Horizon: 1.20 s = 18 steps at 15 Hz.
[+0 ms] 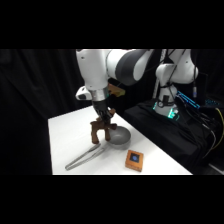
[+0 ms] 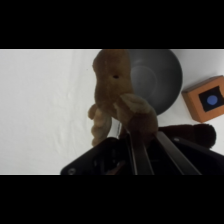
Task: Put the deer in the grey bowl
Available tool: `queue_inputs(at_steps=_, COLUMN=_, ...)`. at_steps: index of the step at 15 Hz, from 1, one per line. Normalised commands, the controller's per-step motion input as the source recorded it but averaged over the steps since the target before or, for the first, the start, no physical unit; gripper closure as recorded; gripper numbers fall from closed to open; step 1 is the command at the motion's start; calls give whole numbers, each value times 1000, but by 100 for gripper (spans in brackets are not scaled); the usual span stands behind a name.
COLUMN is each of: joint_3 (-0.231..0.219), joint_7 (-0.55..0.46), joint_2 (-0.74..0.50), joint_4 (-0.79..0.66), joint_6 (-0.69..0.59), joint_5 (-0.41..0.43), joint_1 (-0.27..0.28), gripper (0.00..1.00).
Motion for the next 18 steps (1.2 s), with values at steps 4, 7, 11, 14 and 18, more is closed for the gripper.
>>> queue_inputs(at_steps=4, joint_3=18, joint_7=2, joint_2=-392, joint_4=-542, joint_6=313, joint_5=33, joint_1=-81, gripper=96)
queue_inputs(at_steps=7, joint_3=13, joint_7=-18, joint_2=-71, joint_4=-271, joint_6=302, joint_5=90, joint_1=-71, gripper=97)
queue_inputs(at_steps=11, joint_3=18, joint_7=-29, joint_2=73, joint_4=-86, joint_6=213, joint_5=120, joint_1=-52, gripper=60)
queue_inputs(at_steps=14, joint_3=34, joint_7=-35, joint_2=77, joint_4=-14, joint_6=106, joint_5=138, joint_1=-37, gripper=37)
queue_inputs(at_steps=18, joint_3=41, joint_7=-5, joint_2=34, joint_4=-12, joint_6=54, joint_5=90, joint_1=-14, gripper=5)
